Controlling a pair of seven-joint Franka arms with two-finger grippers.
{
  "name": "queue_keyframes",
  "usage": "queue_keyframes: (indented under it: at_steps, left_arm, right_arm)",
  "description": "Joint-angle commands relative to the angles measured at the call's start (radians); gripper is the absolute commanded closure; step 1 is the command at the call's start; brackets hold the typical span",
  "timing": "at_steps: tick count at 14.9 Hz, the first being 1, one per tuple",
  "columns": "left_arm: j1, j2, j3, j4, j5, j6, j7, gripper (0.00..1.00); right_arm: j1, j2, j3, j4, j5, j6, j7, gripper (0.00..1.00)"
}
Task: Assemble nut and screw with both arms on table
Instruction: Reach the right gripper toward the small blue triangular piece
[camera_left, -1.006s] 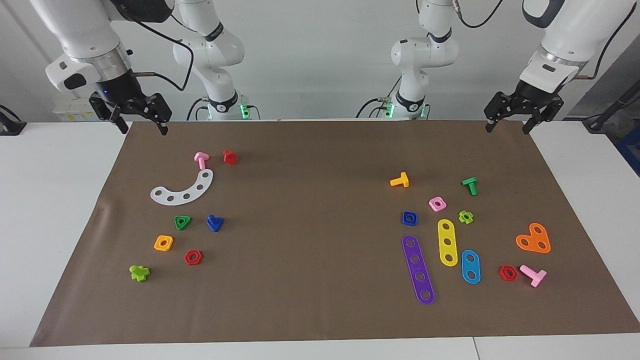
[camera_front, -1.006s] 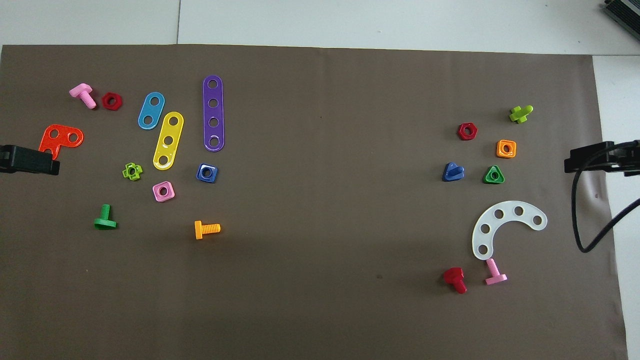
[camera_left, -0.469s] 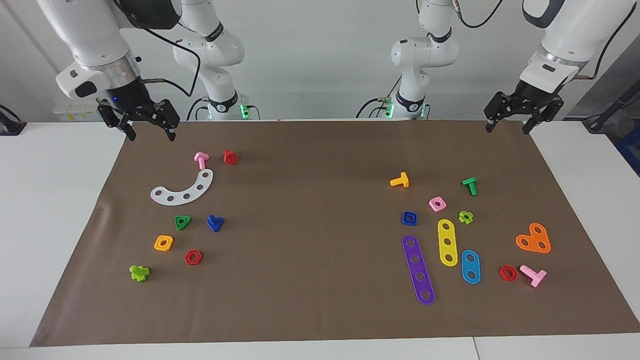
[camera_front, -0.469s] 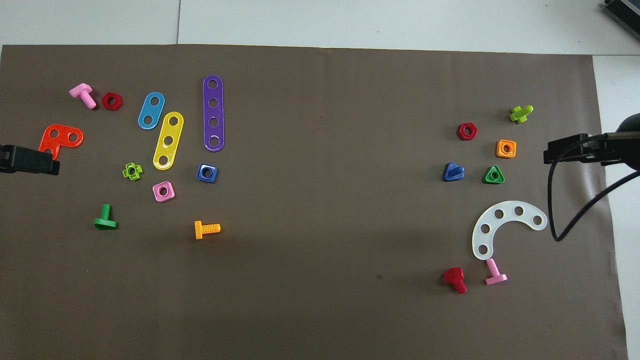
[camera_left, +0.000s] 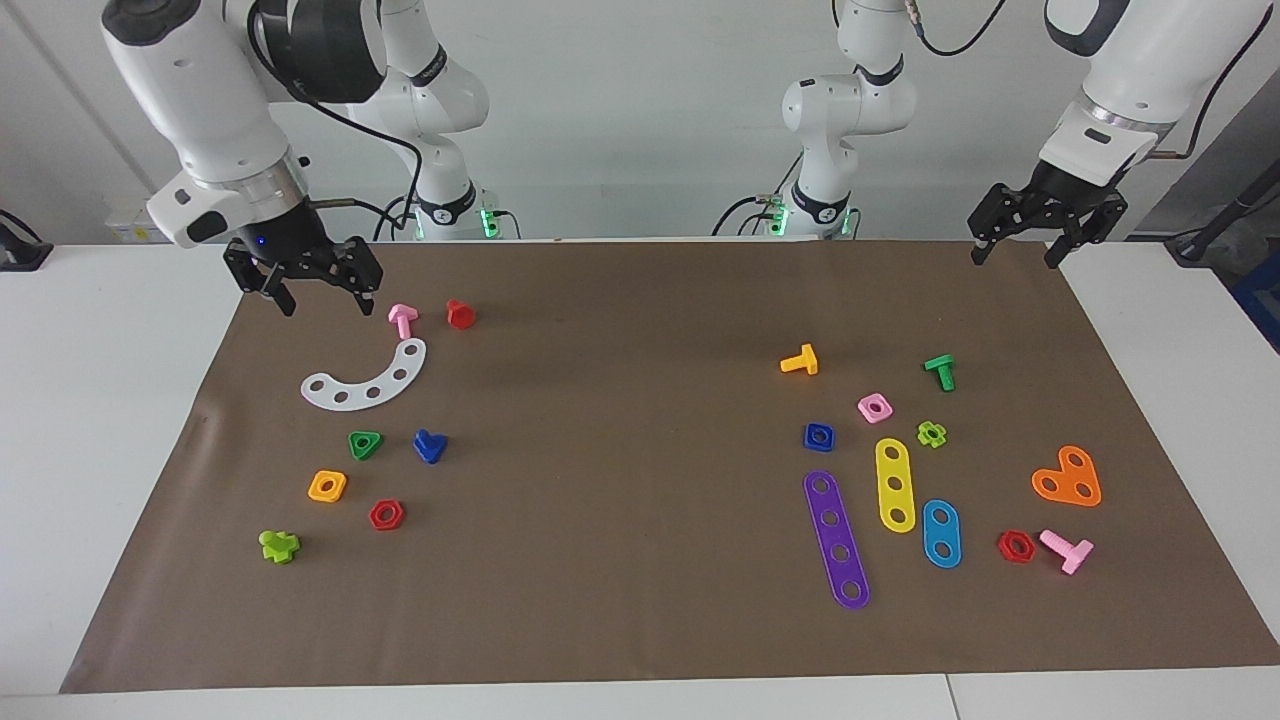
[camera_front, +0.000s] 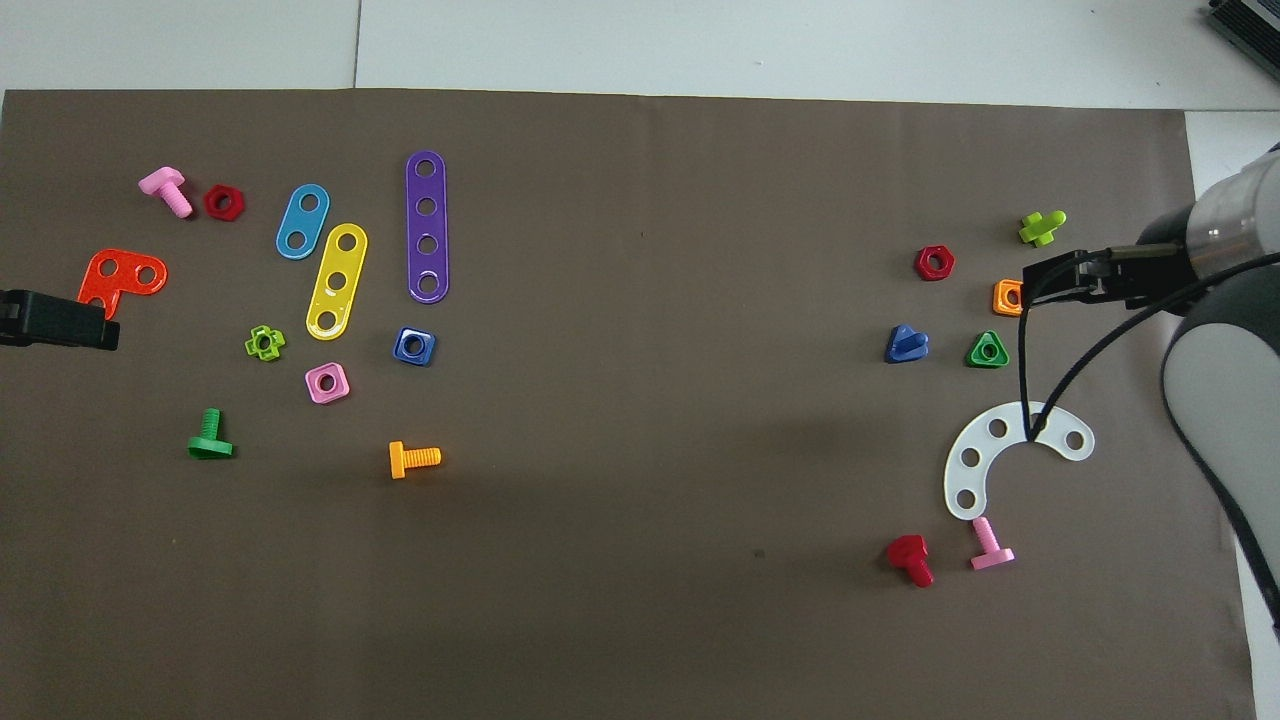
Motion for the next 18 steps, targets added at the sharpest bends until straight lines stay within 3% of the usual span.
queue_keyframes:
  at_steps: [1,3,12,18]
  left_arm:
    - [0.009,-0.013,-0.007,-0.011,0.006,-0.01,-0.007,0.0]
    - [0.009,-0.013,-0.007,-0.011,0.006,-0.01,-0.009,0.0]
    - [0.009,-0.013,-0.007,-0.011,0.006,-0.01,-0.009,0.0]
    - [0.009,-0.013,-0.007,-0.011,0.006,-0.01,-0.007,0.0]
  right_arm:
    - [-0.001,-0.003,0.01,-0.117,0.01,0.135,0.01,0.0]
    - [0.004,0.01,0.012,-0.182,0.01,0.221,-0.005,0.0]
    - [0.008,0.167,0.04,-0.301,0.01,0.519,-0.04,0.0]
    - [0.008,0.194,0.04,-0.338,0.012,0.556,-0.062,0.0]
